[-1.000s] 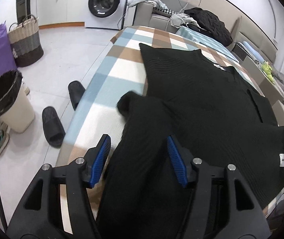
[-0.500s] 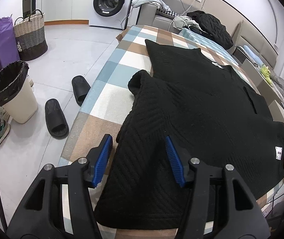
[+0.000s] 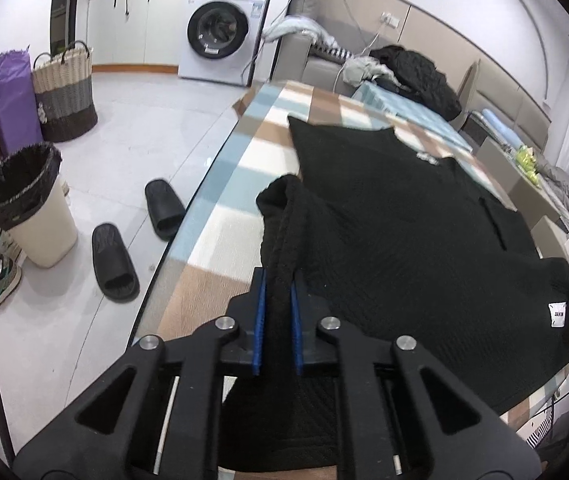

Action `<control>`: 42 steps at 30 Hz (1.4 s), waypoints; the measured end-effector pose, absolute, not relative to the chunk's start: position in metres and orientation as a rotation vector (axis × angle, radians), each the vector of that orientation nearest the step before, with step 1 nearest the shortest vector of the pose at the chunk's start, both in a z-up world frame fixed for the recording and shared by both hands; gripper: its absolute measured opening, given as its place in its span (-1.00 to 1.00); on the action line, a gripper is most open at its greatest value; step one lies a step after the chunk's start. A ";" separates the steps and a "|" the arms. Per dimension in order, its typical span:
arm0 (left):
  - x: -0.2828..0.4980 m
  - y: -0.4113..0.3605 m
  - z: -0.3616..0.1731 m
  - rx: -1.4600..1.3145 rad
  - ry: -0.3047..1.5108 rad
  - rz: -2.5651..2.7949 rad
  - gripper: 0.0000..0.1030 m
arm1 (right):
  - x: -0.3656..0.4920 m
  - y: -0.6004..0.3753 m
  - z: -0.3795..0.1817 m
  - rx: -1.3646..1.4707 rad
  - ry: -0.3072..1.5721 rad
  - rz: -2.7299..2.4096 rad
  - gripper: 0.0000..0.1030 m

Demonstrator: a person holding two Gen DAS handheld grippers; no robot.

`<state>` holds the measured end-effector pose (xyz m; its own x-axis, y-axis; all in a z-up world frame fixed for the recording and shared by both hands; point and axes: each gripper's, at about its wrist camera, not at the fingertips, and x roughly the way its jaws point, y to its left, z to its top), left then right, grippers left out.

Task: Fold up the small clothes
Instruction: 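Lift the hem with both grippers and fold it toward the collar, then lay the folded hem down and open both grippers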

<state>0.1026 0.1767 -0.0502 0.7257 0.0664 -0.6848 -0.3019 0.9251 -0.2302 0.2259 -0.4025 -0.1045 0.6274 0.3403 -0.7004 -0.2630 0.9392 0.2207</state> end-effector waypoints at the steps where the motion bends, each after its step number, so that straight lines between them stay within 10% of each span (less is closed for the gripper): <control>1: 0.102 0.176 -0.045 -0.339 0.719 0.205 -0.87 | 0.223 -0.401 -0.098 0.096 0.799 0.362 -0.92; 14: 0.144 0.190 0.009 -0.337 0.568 0.208 -0.93 | 0.260 -0.398 -0.041 0.164 0.579 0.302 -0.92; 27: 0.230 0.208 -0.055 -0.344 0.761 0.279 -0.91 | 0.344 -0.392 -0.099 0.257 0.786 0.156 -0.78; 34: 0.223 0.216 -0.068 -0.378 0.786 0.284 -0.23 | 0.327 -0.406 -0.114 0.267 0.867 0.194 -0.22; 42: 0.200 0.206 -0.062 -0.376 0.776 0.255 -0.23 | 0.293 -0.400 -0.110 0.245 0.878 0.267 -0.30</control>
